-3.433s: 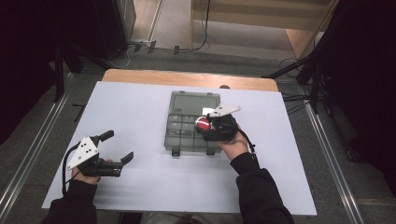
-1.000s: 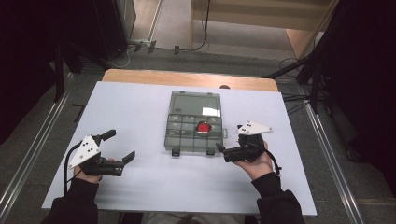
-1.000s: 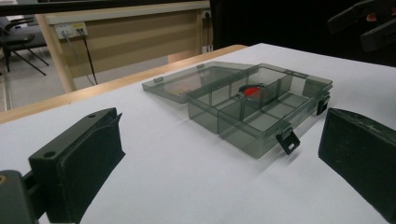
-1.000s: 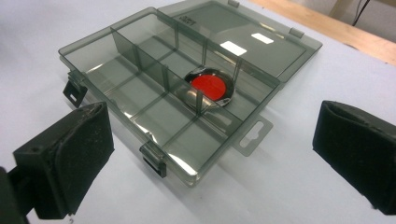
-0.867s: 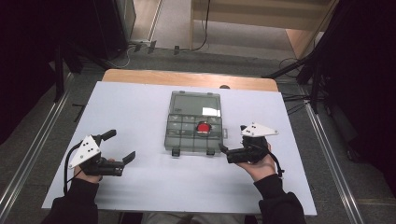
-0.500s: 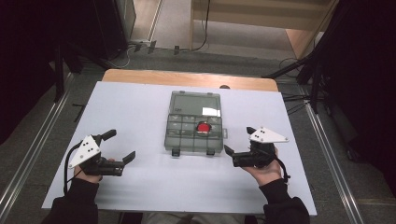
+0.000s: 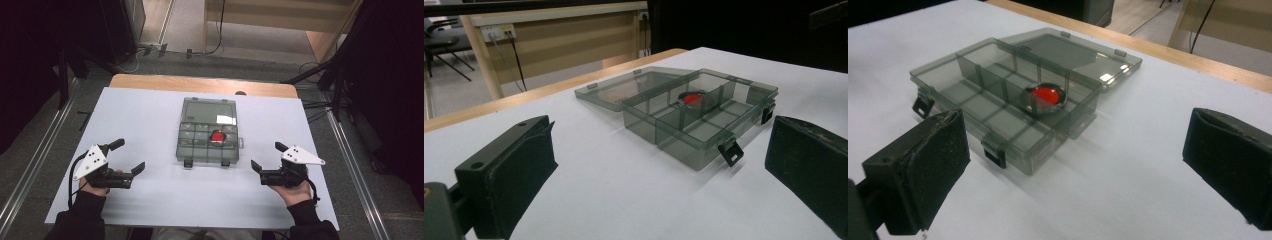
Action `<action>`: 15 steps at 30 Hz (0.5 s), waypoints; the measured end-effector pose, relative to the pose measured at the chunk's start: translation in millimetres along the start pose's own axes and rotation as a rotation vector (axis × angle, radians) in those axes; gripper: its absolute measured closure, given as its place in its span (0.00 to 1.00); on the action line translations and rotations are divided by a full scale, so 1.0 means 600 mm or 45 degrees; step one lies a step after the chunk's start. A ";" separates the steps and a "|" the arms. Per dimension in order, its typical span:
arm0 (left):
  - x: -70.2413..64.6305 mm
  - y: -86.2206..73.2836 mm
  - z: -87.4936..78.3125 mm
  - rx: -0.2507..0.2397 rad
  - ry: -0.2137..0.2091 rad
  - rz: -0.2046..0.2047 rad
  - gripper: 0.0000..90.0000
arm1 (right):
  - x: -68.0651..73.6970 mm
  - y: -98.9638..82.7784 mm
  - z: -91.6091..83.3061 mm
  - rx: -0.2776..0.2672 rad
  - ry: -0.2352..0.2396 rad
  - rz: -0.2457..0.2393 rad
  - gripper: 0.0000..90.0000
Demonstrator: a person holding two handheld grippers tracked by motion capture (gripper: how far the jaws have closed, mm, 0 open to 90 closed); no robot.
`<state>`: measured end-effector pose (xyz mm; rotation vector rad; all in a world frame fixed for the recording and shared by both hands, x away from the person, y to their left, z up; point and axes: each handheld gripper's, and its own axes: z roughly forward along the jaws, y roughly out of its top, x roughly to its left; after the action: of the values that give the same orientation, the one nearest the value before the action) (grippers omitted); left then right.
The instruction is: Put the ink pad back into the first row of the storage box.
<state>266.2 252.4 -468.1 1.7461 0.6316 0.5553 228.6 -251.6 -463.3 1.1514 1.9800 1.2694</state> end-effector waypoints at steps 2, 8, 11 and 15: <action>0.000 0.000 0.000 0.000 0.000 0.000 0.00 | -0.003 -0.007 -0.002 -0.011 -0.016 0.003 0.00; 0.000 0.000 0.000 0.003 0.001 0.002 0.00 | -0.013 -0.022 -0.011 -0.051 -0.028 0.019 0.00; 0.000 0.000 0.000 0.002 0.001 0.002 0.00 | -0.017 -0.032 -0.015 -0.082 -0.024 0.023 0.00; 0.000 0.000 0.001 0.006 0.001 0.002 0.00 | -0.023 -0.048 -0.019 -0.153 -0.011 0.031 0.00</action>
<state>266.2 252.0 -468.4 1.7511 0.6328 0.5560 215.9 -274.3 -484.7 1.1232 1.8618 1.3740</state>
